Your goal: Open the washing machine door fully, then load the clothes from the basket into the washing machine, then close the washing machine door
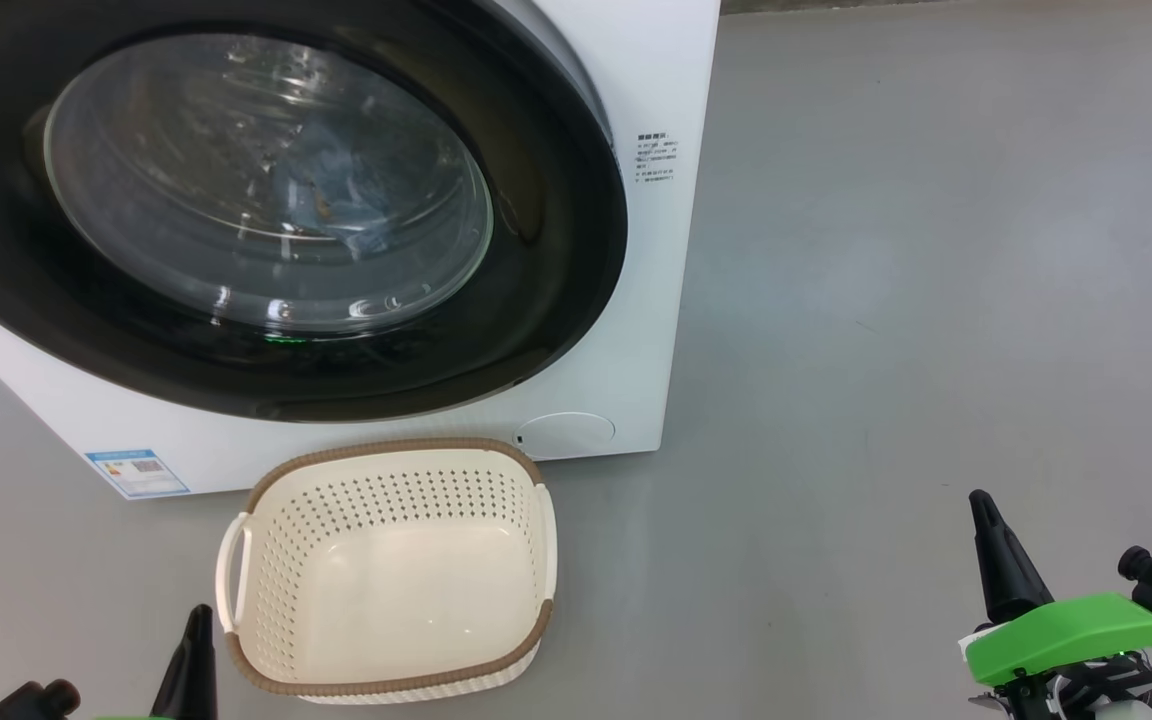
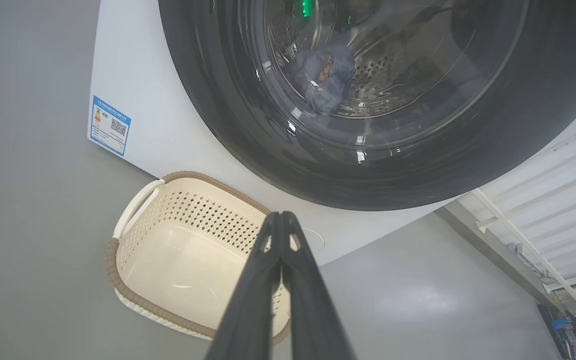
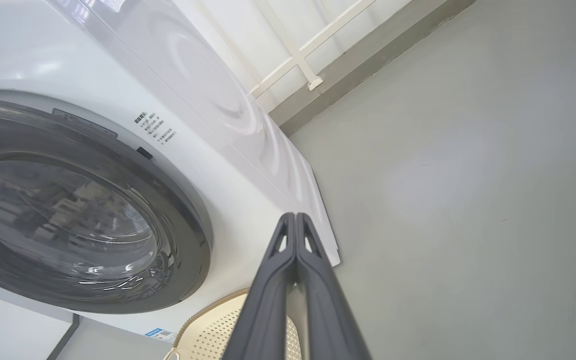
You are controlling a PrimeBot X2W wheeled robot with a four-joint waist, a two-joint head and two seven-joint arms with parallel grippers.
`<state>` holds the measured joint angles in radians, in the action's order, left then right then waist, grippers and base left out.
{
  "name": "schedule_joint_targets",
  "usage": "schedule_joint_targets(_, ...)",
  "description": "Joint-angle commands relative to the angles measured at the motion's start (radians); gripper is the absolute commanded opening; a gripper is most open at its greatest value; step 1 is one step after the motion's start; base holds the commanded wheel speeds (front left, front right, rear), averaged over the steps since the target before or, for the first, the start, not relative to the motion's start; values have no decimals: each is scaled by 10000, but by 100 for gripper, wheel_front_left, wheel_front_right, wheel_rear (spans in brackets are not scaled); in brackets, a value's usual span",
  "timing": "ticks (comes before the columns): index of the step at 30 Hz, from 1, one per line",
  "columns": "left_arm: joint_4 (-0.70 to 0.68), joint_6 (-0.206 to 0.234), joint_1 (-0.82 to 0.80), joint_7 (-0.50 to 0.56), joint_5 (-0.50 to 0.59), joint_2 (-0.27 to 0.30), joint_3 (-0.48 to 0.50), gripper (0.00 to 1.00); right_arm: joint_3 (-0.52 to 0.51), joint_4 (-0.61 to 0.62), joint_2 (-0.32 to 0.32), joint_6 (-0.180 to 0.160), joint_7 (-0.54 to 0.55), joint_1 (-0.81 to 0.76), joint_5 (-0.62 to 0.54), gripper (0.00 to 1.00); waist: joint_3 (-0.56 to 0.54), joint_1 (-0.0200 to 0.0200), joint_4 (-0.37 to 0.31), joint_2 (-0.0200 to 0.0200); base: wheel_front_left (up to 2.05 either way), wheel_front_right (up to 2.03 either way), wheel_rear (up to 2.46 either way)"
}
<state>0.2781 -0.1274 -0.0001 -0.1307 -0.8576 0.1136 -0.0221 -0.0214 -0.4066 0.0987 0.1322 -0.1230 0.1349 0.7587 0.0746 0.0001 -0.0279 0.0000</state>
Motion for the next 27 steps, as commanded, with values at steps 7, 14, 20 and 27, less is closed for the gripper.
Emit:
schedule_joint_targets(7,-246,19,-458,233,-836,90,307,0,-39,414,9,-6,229,83,919,0,-70,-1,27,0,0,0,0)
schedule_joint_targets(14,-253,18,-524,433,-1494,33,392,0,-126,523,-39,-7,436,58,1650,0,-135,-1,51,0,0,0,0)
schedule_joint_targets(20,-259,17,-580,603,-2056,-16,466,0,-201,616,-79,-8,613,36,2273,0,-191,-1,72,0,0,0,0)
schedule_joint_targets(27,-266,17,-636,775,-2619,-66,540,0,-276,710,-120,-9,790,15,2899,0,-247,-1,93,0,0,0,0)
